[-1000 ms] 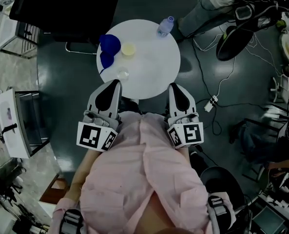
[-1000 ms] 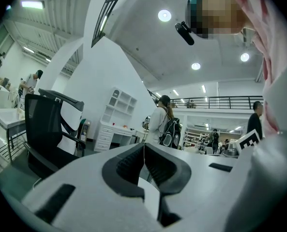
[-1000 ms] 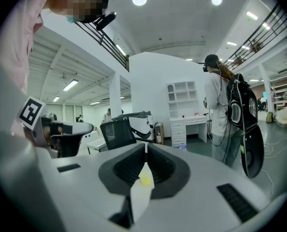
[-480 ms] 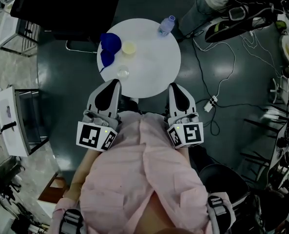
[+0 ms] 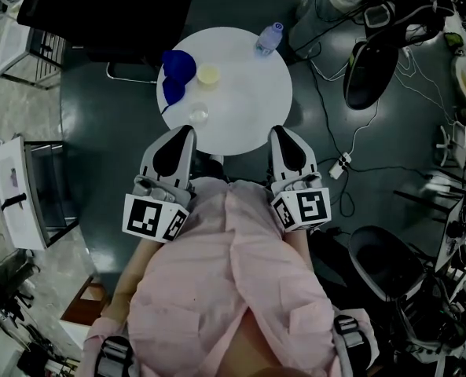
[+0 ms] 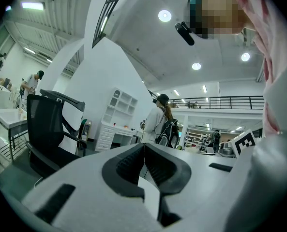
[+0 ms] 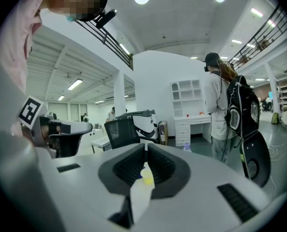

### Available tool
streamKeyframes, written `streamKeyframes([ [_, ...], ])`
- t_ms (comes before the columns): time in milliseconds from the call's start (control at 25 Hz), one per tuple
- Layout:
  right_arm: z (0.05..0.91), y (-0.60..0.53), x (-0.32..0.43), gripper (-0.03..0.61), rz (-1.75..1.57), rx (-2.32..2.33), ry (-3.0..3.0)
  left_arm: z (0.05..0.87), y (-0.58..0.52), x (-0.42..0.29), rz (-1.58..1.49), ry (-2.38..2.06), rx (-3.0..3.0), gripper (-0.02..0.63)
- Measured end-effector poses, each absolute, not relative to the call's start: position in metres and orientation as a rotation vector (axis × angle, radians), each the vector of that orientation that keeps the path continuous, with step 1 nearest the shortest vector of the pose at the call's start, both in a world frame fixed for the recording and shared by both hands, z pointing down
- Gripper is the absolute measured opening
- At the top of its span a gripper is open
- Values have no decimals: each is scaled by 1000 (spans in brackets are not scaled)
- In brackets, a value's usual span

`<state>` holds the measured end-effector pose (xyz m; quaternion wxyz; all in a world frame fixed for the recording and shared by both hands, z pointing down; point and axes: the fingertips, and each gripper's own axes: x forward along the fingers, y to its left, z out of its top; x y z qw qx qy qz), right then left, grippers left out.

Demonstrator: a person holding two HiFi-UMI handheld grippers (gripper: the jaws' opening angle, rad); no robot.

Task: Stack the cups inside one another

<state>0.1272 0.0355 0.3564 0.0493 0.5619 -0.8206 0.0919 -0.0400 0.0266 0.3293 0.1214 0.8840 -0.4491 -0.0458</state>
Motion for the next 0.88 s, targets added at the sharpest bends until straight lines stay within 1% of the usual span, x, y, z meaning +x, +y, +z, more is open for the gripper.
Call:
streamKeyframes([
  [280,372,6,100,40,327,1584,-2533,327,29,-46,-139,-1343,2573,19],
  [320,377,0,93,49,341,1553,-2542,327,29,-47,-139,-1350,2570,20],
  [400,391,-12,79,104,380,1486,-2554,327,29,-51,-140,-1365,2565,19],
  [640,444,-42,52,107,502,1334,-2507,326,31,-57,-139,-1397,2555,18],
  [880,516,-54,32,107,622,1169,-2371,328,27,-62,-134,-1424,2536,18],
])
